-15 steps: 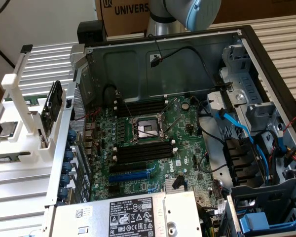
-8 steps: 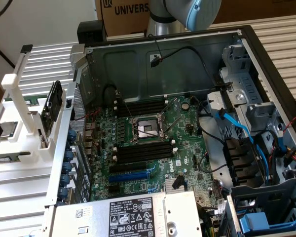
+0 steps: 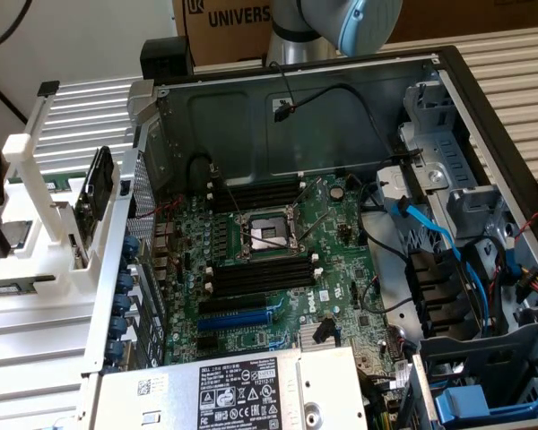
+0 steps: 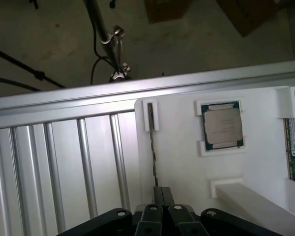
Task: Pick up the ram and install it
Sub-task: 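Pick up the ram and move it above insertion slot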
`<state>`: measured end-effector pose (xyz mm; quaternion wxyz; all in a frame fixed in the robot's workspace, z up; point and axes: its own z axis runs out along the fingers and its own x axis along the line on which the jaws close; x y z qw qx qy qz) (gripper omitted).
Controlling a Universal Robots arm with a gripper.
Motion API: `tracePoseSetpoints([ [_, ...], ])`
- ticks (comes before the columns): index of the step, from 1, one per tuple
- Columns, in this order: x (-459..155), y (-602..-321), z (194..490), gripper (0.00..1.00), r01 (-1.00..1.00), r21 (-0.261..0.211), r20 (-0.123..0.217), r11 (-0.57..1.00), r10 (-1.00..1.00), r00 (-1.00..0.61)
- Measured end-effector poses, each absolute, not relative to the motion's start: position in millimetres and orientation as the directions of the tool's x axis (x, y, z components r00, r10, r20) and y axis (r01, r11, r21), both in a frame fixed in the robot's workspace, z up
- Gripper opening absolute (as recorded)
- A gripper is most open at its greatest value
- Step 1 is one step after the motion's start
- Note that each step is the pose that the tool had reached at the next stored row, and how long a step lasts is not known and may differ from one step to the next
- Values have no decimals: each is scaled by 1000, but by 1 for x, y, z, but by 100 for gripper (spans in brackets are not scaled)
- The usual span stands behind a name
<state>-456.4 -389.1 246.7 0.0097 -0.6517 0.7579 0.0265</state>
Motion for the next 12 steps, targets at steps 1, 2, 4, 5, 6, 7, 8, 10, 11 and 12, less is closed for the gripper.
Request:
tracePoseSetpoints([
  [1,-456,-389,245,10,-989,28,-49,148,-988,-150],
  [2,-456,-389,243,10,-989,27,-49,147,-988,-149],
  [4,-456,-389,240,10,-989,28,-50,145,-988,-147],
  [5,-456,-389,236,10,-989,28,-50,143,-988,-144],
  [6,-456,-389,234,10,-989,28,-50,142,-988,-143],
  [7,-456,-389,233,10,-990,28,-50,142,-988,-143],
  [8,-455,-389,231,10,-990,28,-50,141,-989,-142],
  [10,-455,-389,231,10,-990,28,-50,141,-989,-142],
  [11,-455,-389,231,10,-990,29,-50,141,-989,-142],
  [12,-455,-389,231,10,-990,29,-50,141,-989,-142],
])
